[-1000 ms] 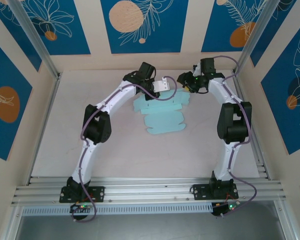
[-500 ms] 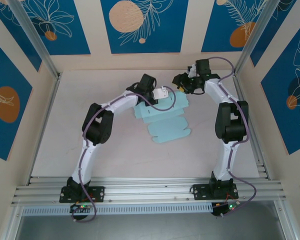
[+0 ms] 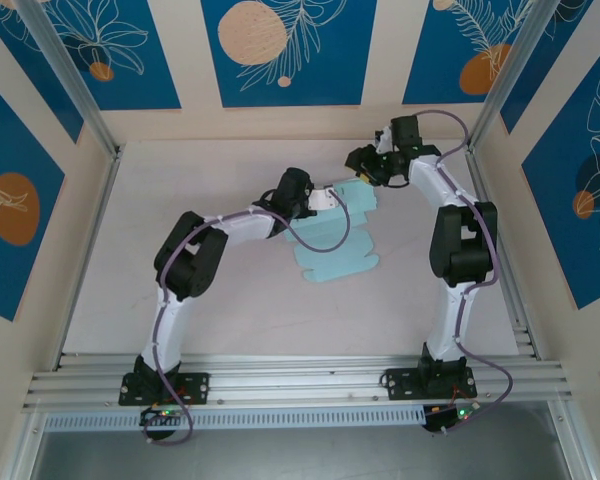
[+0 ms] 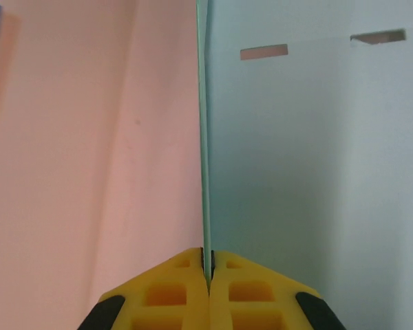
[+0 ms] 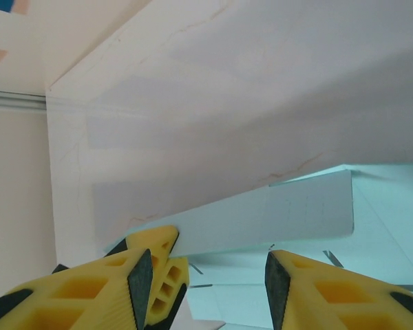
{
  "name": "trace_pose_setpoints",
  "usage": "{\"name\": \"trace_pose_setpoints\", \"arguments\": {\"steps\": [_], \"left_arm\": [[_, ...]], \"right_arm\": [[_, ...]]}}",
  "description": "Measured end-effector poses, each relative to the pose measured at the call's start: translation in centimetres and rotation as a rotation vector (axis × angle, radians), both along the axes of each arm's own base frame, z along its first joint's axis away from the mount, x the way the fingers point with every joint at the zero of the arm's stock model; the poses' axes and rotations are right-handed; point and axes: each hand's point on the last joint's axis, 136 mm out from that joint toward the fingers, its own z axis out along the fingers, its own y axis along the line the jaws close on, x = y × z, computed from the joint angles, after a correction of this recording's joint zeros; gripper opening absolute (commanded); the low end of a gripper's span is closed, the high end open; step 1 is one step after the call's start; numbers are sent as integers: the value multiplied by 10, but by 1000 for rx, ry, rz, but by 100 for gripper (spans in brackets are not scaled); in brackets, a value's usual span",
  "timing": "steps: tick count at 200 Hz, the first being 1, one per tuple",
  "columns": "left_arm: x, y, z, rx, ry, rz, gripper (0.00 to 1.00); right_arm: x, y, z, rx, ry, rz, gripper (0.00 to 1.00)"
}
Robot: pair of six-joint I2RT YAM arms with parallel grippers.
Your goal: Fold the paper box
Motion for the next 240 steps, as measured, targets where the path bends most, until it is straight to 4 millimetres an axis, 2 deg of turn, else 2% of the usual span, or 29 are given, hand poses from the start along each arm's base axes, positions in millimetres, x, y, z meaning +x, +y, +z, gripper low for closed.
{"name": "trace_pose_setpoints", "arguments": {"steps": [21, 42, 73, 104, 171, 211, 240], "left_arm": [[0, -4, 5, 12, -48, -7, 0], [-1, -6, 7, 25, -79, -14, 0], [1, -7, 13, 30, -121, -12, 0], [3, -8, 19, 20, -151, -1, 0], [3, -6, 20, 35, -177, 6, 0], [4, -6, 22, 31, -191, 16, 0], [3, -6, 21, 33, -192, 19, 0]], "right_arm": [[6, -1, 13, -13, -40, 3, 49], [11, -2, 16, -31, -59, 7, 50], [17, -3, 2, -58, -39, 14, 54], [13, -1, -18, -79, 14, 18, 55], [6, 17, -24, -93, 23, 48, 55], [6, 17, -26, -93, 27, 41, 55], [4, 13, -38, -123, 46, 24, 57]]}}
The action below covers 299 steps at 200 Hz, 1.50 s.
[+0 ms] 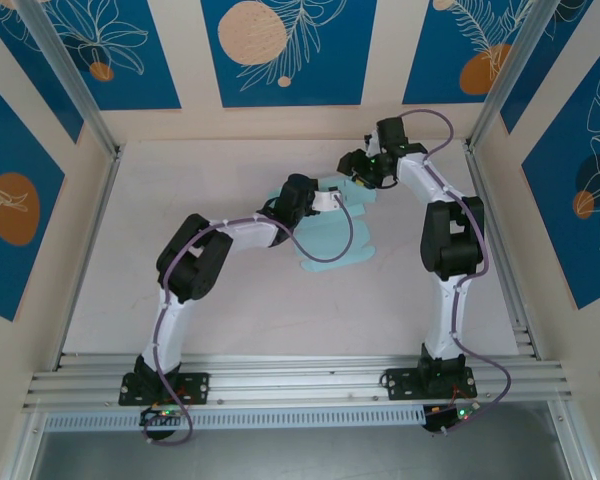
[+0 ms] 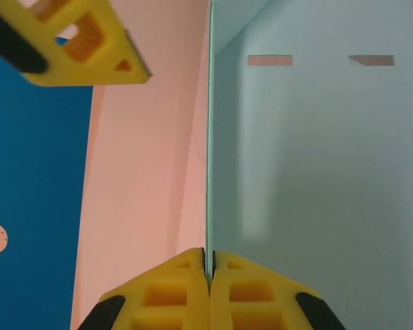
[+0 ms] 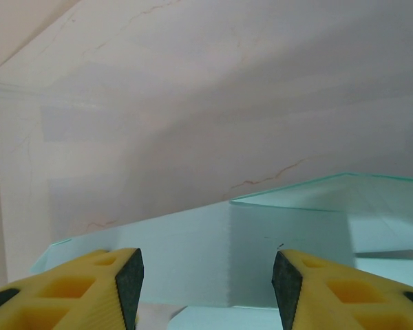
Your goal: Fold the paper box
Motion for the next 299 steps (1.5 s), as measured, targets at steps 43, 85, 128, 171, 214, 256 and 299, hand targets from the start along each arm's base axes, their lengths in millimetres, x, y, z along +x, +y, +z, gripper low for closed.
{"name": "trace_pose_setpoints", "arguments": {"steps": [43, 85, 128, 171, 214, 256, 299], "left_arm": [[-1, 0, -1, -1, -13, -3, 0], [-1, 0, 1, 4, -37, -4, 0], [1, 1, 8, 6, -70, 6, 0], [2, 4, 10, 10, -87, 23, 0], [3, 4, 12, 25, -107, 21, 0], [0, 1, 12, 44, -121, 4, 0], [1, 1, 14, 40, -127, 5, 0]], "right_arm": [[-8, -2, -13, -34, 25, -10, 58], [-8, 2, -11, -13, 21, 1, 57], [-6, 12, -2, 61, 14, 6, 39], [-2, 23, 6, 147, 5, 6, 24], [-7, 24, -1, 169, 18, 6, 50], [-40, -4, 8, 179, 25, -38, 58], [-64, -47, 13, 177, -24, -123, 55]]}}
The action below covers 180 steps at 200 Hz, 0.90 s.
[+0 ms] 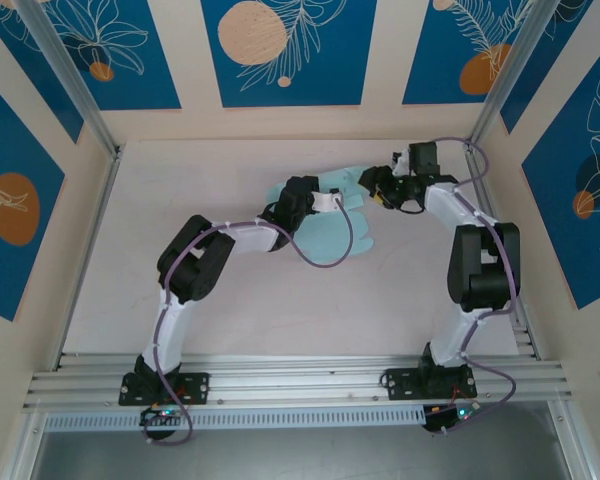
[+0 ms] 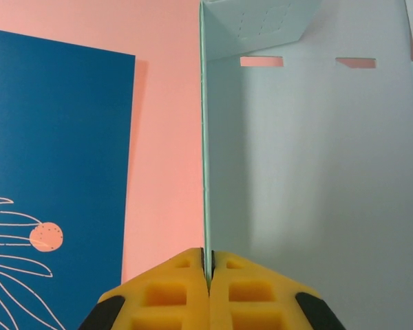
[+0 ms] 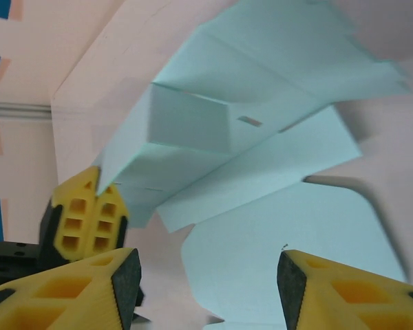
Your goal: Fold the paper box
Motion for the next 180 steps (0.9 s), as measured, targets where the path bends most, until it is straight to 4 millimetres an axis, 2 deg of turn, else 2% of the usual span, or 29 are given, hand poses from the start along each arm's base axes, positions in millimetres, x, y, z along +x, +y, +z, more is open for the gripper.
{"name": "trace_pose_setpoints", "arguments": {"steps": [29, 46, 79, 100, 156, 180], "left_arm": [[0, 0, 0, 2, -2, 0, 0], [0, 0, 0, 2, -2, -1, 0], [0, 0, 0, 2, -2, -1, 0], [0, 0, 0, 2, -2, -1, 0], [0, 0, -1, 2, 0, -1, 0], [0, 0, -3, 5, 3, -1, 0]], "right_arm": [[-11, -8, -42, -18, 80, -23, 53], [-11, -9, -64, -22, 121, -25, 53], [-7, -8, -93, -28, 156, -24, 53], [-1, -10, -101, -42, 158, -28, 54], [30, -2, -94, -54, 79, -8, 54], [34, 6, -97, -56, 70, 10, 53]]}}
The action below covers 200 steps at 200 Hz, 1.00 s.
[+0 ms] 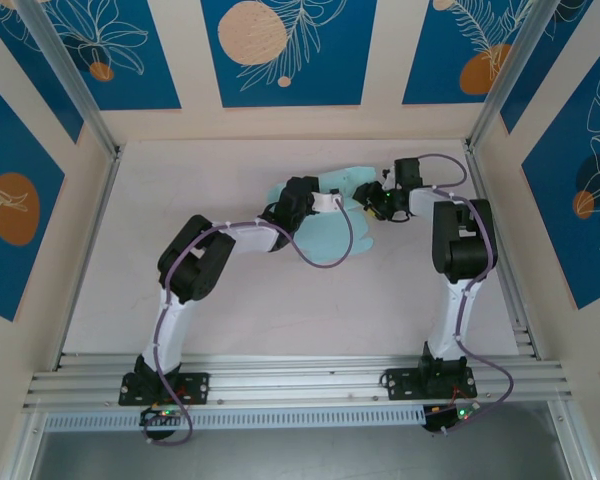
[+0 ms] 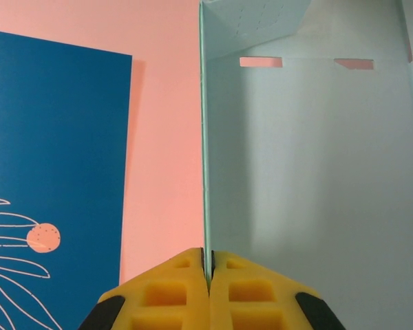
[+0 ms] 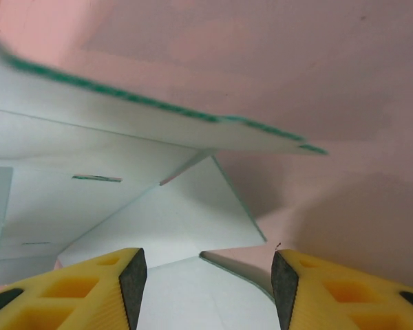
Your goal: Fold the paper box
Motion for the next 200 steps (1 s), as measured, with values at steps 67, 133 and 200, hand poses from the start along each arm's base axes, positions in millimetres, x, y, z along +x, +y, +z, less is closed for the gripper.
{"name": "trace_pose_setpoints", "arguments": {"steps": [67, 133, 200], "left_arm": [[0, 0, -4, 4, 5, 0, 0], [1, 0, -6, -25, 21, 6, 0], [4, 4, -12, -96, 81, -8, 0]], "right_arm": [[7, 13, 12, 47, -54, 27, 46], [8, 7, 7, -15, -51, 12, 48], [4, -8, -5, -117, -29, -10, 54]]}}
